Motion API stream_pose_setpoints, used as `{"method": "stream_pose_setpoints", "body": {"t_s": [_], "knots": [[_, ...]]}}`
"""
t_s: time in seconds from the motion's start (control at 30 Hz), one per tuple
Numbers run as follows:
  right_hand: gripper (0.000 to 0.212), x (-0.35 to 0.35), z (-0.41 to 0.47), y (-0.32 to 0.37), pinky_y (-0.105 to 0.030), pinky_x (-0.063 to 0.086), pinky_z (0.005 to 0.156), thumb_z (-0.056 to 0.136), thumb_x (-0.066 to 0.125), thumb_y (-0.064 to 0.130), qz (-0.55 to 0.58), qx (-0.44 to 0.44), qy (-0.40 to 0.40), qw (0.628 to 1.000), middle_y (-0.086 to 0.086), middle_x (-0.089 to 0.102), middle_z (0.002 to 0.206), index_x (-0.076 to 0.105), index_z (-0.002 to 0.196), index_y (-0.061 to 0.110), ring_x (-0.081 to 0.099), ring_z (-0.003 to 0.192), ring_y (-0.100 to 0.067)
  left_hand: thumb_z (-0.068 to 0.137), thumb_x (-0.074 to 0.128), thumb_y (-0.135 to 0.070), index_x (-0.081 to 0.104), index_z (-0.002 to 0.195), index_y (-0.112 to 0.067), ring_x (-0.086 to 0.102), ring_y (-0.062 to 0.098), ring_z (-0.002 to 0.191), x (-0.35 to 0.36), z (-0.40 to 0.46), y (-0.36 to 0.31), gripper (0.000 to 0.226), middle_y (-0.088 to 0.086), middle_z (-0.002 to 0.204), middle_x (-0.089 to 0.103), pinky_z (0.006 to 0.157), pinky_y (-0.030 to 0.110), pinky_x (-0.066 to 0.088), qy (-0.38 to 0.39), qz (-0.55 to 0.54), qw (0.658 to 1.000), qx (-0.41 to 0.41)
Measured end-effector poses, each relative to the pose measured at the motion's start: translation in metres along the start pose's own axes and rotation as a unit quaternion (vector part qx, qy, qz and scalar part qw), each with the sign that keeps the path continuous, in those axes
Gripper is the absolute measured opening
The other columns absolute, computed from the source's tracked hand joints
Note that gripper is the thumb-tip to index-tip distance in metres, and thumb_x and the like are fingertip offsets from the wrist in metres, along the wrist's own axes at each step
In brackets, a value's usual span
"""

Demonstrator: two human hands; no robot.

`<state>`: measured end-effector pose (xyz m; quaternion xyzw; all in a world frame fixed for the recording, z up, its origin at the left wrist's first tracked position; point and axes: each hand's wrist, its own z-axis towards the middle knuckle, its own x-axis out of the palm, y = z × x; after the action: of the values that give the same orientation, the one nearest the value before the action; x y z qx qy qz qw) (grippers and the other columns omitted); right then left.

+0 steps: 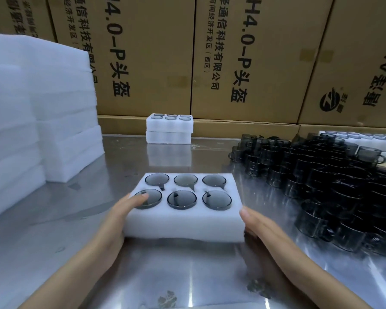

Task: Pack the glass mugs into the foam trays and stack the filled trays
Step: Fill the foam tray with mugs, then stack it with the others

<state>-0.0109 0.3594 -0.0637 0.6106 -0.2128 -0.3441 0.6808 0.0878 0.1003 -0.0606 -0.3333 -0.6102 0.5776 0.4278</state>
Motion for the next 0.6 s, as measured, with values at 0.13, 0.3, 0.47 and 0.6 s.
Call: {"method": "stream_pose_setpoints", "body": {"t_s": [0.13,0.3,0.47,0.6], "knots": [[0.062,0.012,0.033,-0.001,-0.044,0.049,0.089,0.069,0.068,0.064,0.172,0.093,-0.026,0.980,0.007,0.063,0.125,0.044,0.126,0.055,0.066,0.107,-0.025,0.081,0.059,-0.025,0.067,0.114,-0.029,0.066,0.020,0.103,0.015,0.016,0.005,0.034,-0.001,0.112,0.070,0.091,0.040,0.047,-0.028,-0.020,0.999,0.042],[0.046,0.021,0.071,-0.003,-0.034,0.053,0.072,0.079,0.065,0.047,0.245,0.161,-0.139,0.946,-0.001,0.067,0.115,0.048,0.121,0.043,0.072,0.086,-0.023,0.090,0.055,-0.022,0.068,0.110,-0.029,0.064,0.008,0.101,0.023,0.049,0.008,0.024,-0.012,0.104,0.071,0.079,0.023,0.045,-0.114,0.002,0.990,0.082],[0.050,0.030,0.107,-0.004,-0.033,0.051,0.070,0.080,0.068,0.044,0.307,0.198,-0.202,0.909,-0.004,0.068,0.112,0.051,0.124,0.029,0.070,0.090,-0.021,0.091,0.056,-0.012,0.066,0.100,-0.033,0.058,-0.018,0.083,0.027,0.082,0.011,0.025,-0.031,0.088,0.067,0.064,-0.001,0.040,-0.154,0.009,0.979,0.131],[0.053,0.037,0.144,-0.005,-0.039,0.048,0.088,0.078,0.070,0.048,0.335,0.231,-0.196,0.892,-0.005,0.064,0.117,0.052,0.123,0.026,0.061,0.107,-0.025,0.089,0.058,-0.010,0.064,0.106,-0.033,0.059,-0.013,0.091,0.028,0.108,0.012,0.029,-0.029,0.095,0.068,0.073,0.004,0.042,-0.167,0.027,0.975,0.145]]}}
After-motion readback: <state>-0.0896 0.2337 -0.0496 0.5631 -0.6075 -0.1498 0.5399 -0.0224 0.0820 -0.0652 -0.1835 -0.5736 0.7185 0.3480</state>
